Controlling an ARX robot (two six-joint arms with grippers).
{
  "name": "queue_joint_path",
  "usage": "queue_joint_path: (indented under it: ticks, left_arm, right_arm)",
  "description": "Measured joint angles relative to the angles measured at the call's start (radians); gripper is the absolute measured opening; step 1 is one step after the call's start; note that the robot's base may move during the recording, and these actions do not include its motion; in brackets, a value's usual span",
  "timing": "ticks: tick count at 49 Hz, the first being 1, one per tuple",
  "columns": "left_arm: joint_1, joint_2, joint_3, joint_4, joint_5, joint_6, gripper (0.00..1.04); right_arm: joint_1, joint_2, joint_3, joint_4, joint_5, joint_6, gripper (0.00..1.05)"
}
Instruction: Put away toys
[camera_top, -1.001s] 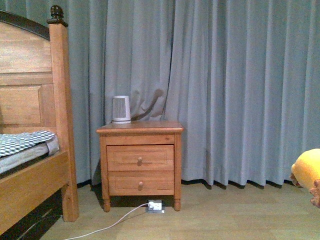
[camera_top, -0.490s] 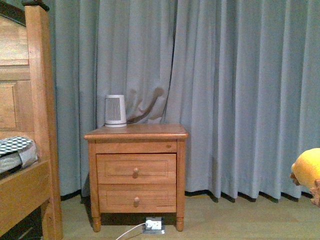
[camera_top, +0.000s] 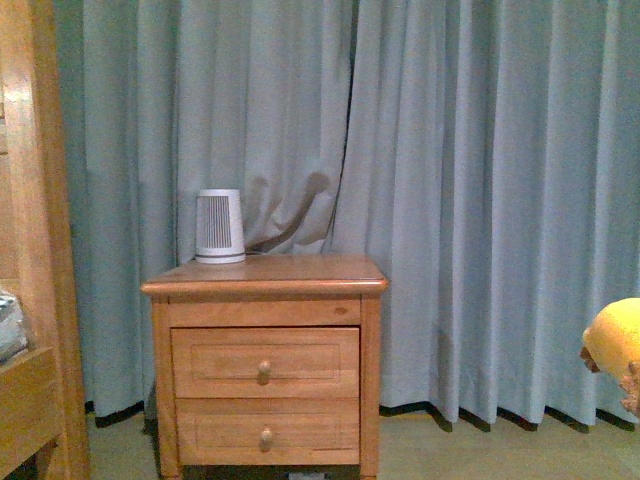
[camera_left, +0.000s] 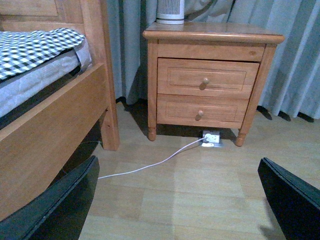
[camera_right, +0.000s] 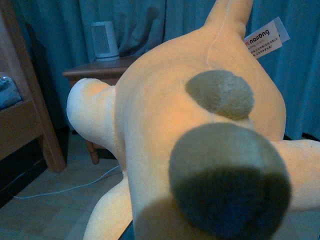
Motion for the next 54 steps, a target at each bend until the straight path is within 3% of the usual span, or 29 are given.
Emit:
queue_joint_path:
  ticks: [54]
  left_arm:
    - [0.001, 0.000, 0.000, 0.000, -0.001, 0.000, 0.99]
  right_arm:
    - [0.001, 0.000, 0.000, 0.000, 0.003, 0.000, 0.07]
